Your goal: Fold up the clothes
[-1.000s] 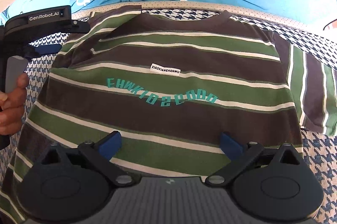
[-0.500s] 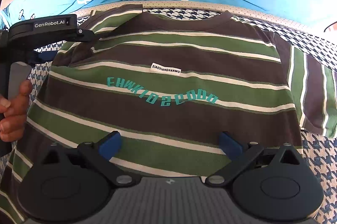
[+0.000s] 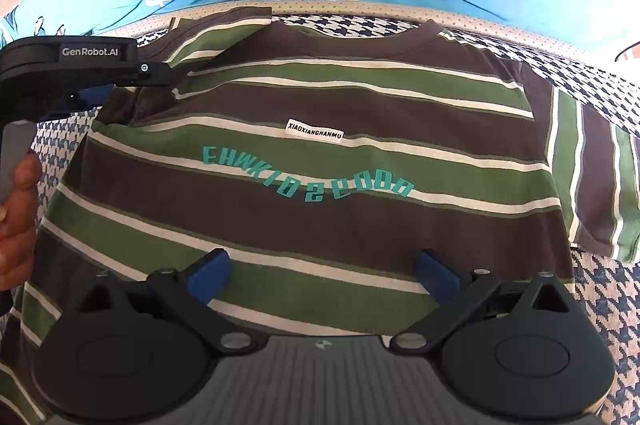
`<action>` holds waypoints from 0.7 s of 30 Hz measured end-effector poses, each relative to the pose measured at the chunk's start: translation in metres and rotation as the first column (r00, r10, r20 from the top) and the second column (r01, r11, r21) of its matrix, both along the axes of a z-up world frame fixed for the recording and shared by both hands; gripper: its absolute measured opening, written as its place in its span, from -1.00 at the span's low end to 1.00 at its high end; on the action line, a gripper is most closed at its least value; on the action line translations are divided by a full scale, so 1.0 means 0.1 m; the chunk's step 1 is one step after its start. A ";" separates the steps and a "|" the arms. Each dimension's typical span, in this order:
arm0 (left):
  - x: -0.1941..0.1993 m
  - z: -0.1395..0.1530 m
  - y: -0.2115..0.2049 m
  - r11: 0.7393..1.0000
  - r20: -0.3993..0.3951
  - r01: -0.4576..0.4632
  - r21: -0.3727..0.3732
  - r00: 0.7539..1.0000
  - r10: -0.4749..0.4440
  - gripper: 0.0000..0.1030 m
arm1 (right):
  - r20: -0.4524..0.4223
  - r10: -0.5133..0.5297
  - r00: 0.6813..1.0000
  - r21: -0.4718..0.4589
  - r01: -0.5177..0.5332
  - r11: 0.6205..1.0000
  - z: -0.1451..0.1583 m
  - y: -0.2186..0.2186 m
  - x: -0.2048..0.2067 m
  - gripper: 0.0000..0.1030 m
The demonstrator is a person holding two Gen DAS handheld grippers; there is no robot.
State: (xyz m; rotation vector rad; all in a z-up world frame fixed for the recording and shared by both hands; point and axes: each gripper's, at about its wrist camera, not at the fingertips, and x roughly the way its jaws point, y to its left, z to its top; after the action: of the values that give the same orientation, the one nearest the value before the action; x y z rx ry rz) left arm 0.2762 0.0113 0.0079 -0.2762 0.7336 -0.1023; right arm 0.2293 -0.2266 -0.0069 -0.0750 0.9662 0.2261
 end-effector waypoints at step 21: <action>-0.10 0.09 0.12 1.000 0.045 0.024 0.020 0.999 -0.025 -0.48 | 0.021 -0.004 1.000 -0.036 0.005 0.999 -0.02 0.06 0.02 1.00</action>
State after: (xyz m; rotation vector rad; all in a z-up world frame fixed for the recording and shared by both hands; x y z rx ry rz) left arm 0.2667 0.0230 0.0168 -0.2456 0.6926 -0.1247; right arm 0.2314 -0.2205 -0.0093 -0.1077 0.9501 0.2034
